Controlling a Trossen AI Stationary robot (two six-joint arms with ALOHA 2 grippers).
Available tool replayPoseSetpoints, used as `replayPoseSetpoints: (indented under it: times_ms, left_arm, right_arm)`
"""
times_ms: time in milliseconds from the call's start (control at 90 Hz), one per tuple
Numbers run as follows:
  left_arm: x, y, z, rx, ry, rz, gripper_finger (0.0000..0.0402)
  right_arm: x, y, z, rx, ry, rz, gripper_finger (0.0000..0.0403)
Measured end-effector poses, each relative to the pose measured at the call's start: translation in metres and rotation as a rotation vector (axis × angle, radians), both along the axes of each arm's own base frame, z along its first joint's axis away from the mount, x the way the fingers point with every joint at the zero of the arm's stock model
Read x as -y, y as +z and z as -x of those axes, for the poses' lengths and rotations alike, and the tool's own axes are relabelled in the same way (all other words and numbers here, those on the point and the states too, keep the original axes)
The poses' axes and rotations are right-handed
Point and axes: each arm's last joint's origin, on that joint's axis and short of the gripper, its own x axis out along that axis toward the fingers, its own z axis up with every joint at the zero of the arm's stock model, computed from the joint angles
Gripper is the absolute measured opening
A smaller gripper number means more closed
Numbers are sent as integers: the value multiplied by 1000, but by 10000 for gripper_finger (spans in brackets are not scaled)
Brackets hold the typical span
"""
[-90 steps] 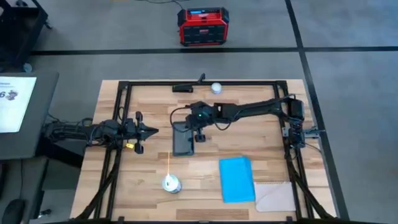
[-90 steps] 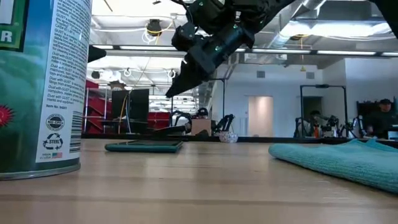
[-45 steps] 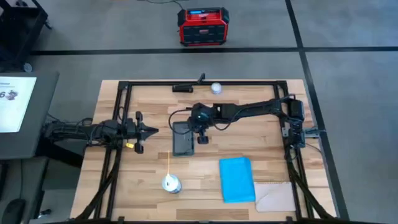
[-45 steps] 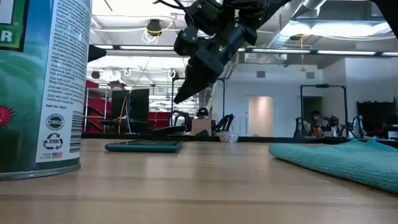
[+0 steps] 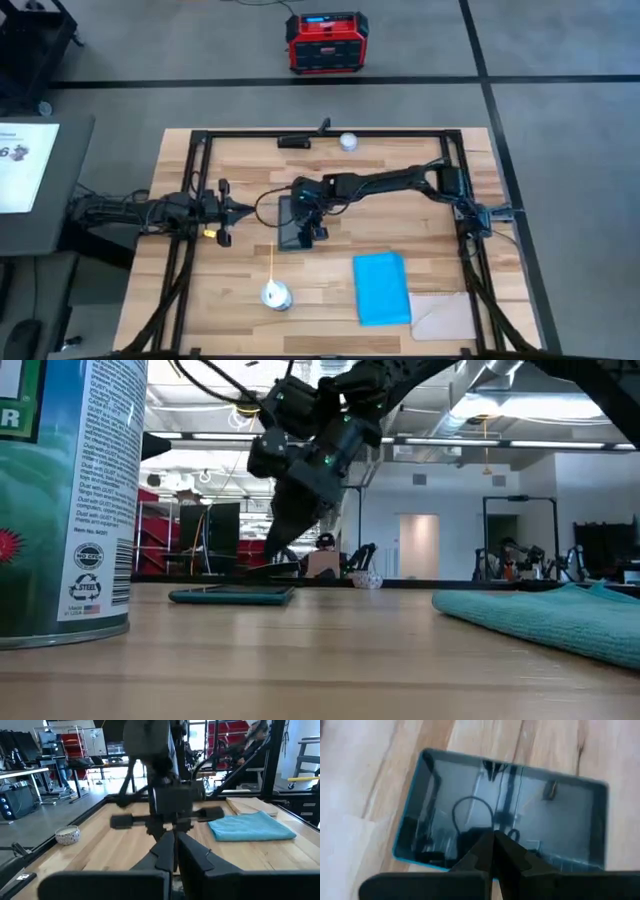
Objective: Apply microfiber cloth
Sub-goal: Spray the front of the black tablet using the spray can
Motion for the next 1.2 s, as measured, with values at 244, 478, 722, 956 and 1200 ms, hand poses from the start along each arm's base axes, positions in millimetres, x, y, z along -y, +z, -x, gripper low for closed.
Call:
replayPoseSetpoints:
  times_ms: [244,478,722,956,1200]
  left_arm:
    - [0,0,0,2,0,6,0]
    - [0,0,0,4,0,12,0]
    - [0,0,0,3,0,18,0]
    - [0,0,0,-1,1,31,0]
    - [0,-1,0,-5,1,39,0]
  right_arm:
    - [4,4,-4,25,13,18,0]
    - [19,3,-2,20,-20,18,0]
    - [26,-14,-1,-10,-45,8,0]
    - [21,-45,-6,-68,-38,-5,0]
    - [22,-49,0,-119,-41,-19,0]
